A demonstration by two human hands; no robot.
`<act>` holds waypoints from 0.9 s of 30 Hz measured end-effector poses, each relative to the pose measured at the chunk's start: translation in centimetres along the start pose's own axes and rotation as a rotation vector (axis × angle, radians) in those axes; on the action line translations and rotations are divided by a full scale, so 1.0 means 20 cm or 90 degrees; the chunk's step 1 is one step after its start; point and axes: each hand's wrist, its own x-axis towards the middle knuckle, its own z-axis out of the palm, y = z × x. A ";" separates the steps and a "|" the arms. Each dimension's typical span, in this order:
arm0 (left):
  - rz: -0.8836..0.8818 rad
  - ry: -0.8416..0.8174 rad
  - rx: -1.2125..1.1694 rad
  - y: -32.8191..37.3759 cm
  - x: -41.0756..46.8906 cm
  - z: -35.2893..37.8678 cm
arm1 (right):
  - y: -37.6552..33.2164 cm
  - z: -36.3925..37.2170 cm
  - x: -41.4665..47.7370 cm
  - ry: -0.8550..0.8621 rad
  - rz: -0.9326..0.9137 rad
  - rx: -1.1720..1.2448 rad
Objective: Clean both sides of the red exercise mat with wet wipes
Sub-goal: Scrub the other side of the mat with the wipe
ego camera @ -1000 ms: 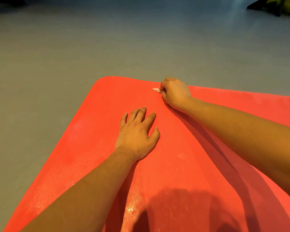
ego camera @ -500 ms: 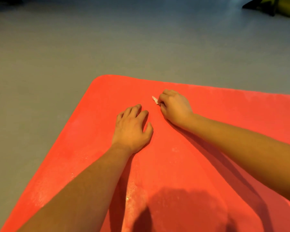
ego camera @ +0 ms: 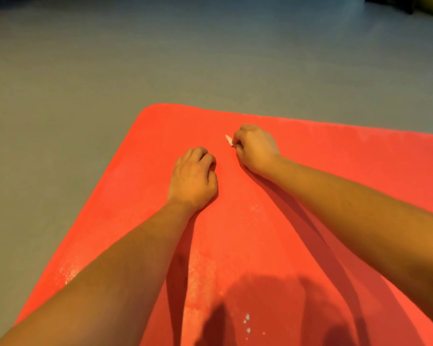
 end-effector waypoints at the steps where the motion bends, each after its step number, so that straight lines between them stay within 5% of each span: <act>1: -0.005 0.006 -0.005 0.00 0.00 0.00 | -0.03 0.00 -0.09 0.008 -0.018 0.018; 8: -0.012 0.012 -0.006 -0.01 0.00 0.00 | -0.10 -0.05 -0.43 0.005 -0.157 0.051; 13: -0.001 0.020 -0.005 -0.01 0.00 0.00 | -0.04 -0.01 -0.16 0.012 0.007 0.015; 17: -0.008 0.015 0.007 -0.01 -0.02 -0.02 | -0.15 -0.03 -0.26 0.010 0.031 0.017; 27: -0.008 -0.066 0.027 0.02 -0.09 -0.07 | -0.31 -0.14 -0.74 -0.056 -0.160 0.062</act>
